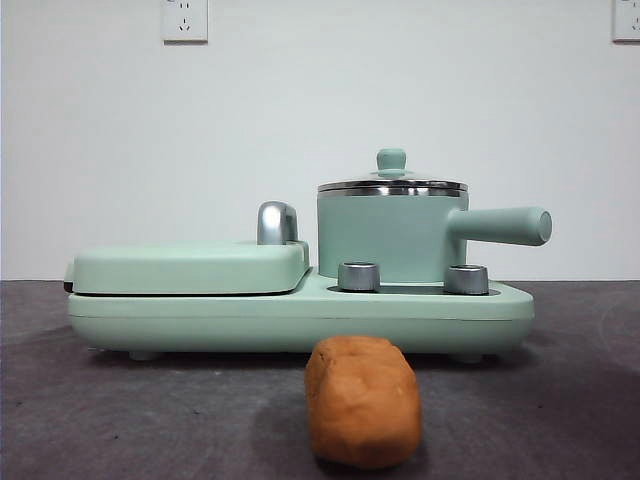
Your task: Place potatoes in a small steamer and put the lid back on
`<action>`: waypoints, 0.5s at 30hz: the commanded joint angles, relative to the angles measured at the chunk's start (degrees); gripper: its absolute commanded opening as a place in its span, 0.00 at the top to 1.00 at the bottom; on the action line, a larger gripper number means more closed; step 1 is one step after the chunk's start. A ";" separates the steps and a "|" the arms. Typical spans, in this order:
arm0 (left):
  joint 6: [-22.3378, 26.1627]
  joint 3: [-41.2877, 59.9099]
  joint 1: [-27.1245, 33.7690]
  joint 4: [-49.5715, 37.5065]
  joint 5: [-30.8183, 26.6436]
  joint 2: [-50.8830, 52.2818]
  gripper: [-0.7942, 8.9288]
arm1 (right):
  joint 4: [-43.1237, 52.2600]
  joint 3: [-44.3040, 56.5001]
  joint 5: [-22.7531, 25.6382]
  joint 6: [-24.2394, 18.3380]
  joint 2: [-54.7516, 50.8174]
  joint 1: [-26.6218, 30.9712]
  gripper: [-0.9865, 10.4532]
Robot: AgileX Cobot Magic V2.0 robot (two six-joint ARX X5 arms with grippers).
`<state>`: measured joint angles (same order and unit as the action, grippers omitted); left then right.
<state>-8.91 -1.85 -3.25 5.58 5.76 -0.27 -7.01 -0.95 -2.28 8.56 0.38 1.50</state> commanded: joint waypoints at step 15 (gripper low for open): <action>-9.14 -23.10 -3.45 9.09 4.31 -16.09 0.91 | -14.40 -25.29 -12.74 11.76 10.08 -0.31 0.90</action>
<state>-17.65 -22.98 -6.48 15.00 9.08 -15.11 -21.30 -24.34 -14.33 19.81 9.89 1.23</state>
